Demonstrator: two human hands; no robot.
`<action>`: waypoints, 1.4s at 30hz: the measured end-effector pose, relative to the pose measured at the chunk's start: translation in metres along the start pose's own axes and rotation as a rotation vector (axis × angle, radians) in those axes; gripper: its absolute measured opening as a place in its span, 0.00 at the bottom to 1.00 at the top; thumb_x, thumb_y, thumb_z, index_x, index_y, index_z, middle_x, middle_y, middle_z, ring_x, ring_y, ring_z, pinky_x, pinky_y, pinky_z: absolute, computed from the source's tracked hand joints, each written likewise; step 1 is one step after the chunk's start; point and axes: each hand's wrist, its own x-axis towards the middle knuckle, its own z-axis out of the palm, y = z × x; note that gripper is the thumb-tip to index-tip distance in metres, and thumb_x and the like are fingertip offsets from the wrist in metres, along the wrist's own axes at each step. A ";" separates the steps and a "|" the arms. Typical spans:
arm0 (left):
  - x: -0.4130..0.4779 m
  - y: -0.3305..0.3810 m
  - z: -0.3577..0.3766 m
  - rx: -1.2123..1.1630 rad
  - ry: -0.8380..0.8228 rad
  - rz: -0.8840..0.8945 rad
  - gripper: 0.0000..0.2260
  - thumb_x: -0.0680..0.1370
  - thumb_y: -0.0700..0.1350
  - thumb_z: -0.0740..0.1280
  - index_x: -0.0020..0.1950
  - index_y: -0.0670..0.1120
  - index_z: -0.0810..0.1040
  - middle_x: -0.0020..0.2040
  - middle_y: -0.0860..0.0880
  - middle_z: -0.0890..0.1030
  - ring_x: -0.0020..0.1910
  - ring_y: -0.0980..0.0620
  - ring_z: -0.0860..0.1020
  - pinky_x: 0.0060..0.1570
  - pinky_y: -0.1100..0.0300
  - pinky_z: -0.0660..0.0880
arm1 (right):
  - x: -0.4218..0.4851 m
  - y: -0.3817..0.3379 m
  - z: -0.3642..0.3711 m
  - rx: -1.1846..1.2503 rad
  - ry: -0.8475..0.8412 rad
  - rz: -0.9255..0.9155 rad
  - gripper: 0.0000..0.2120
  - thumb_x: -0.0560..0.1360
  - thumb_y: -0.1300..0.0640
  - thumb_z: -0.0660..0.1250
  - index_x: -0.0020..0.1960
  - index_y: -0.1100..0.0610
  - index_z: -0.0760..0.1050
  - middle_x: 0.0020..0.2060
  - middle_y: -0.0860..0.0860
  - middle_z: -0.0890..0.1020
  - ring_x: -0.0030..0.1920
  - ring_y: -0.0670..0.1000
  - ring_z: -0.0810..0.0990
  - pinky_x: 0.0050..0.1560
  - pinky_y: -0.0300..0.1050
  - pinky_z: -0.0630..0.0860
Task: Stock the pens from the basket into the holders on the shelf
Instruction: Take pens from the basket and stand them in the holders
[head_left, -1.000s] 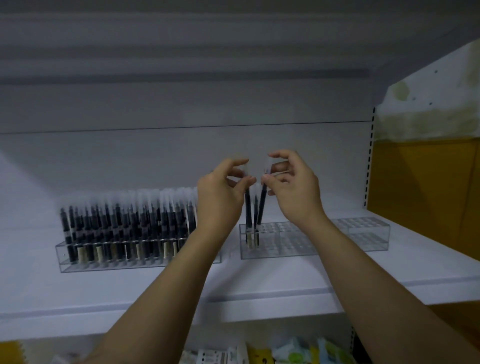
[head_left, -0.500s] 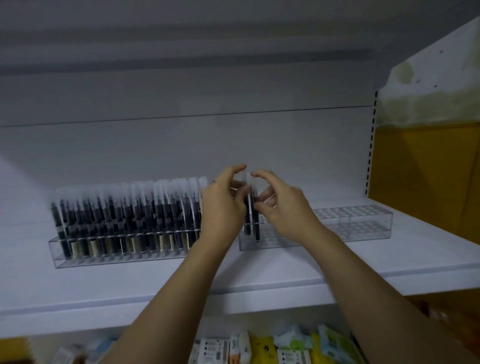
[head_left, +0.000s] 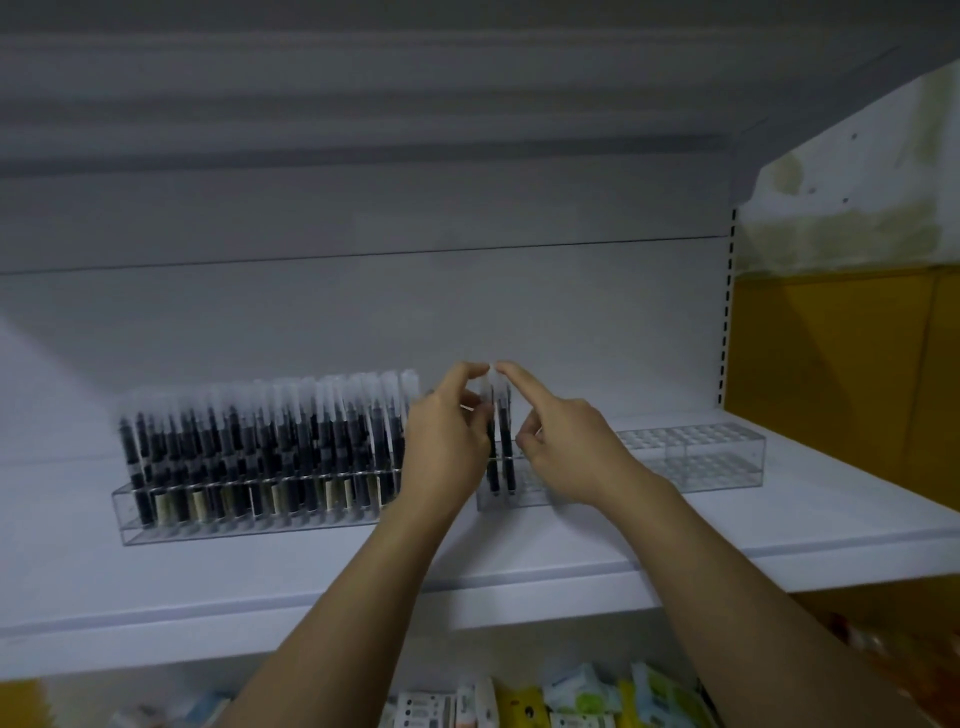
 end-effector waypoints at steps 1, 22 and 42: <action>-0.001 0.001 0.001 0.004 0.004 0.008 0.14 0.78 0.37 0.66 0.62 0.49 0.75 0.43 0.51 0.80 0.39 0.58 0.78 0.39 0.67 0.75 | -0.001 -0.001 0.000 0.000 -0.002 0.007 0.39 0.76 0.64 0.62 0.73 0.32 0.48 0.38 0.51 0.81 0.38 0.51 0.80 0.44 0.53 0.81; -0.077 0.016 -0.038 0.219 -0.133 0.051 0.25 0.79 0.47 0.66 0.75 0.50 0.62 0.70 0.49 0.70 0.68 0.49 0.68 0.65 0.55 0.66 | -0.080 -0.019 -0.001 0.064 0.183 -0.052 0.30 0.77 0.53 0.68 0.75 0.44 0.60 0.69 0.42 0.67 0.67 0.45 0.68 0.62 0.36 0.63; -0.292 -0.055 -0.047 0.604 -0.524 -0.027 0.25 0.77 0.62 0.60 0.68 0.49 0.73 0.61 0.50 0.78 0.61 0.48 0.74 0.58 0.55 0.68 | -0.268 0.010 0.140 -0.100 -0.198 0.140 0.25 0.76 0.43 0.66 0.70 0.50 0.69 0.67 0.48 0.71 0.67 0.50 0.68 0.65 0.45 0.66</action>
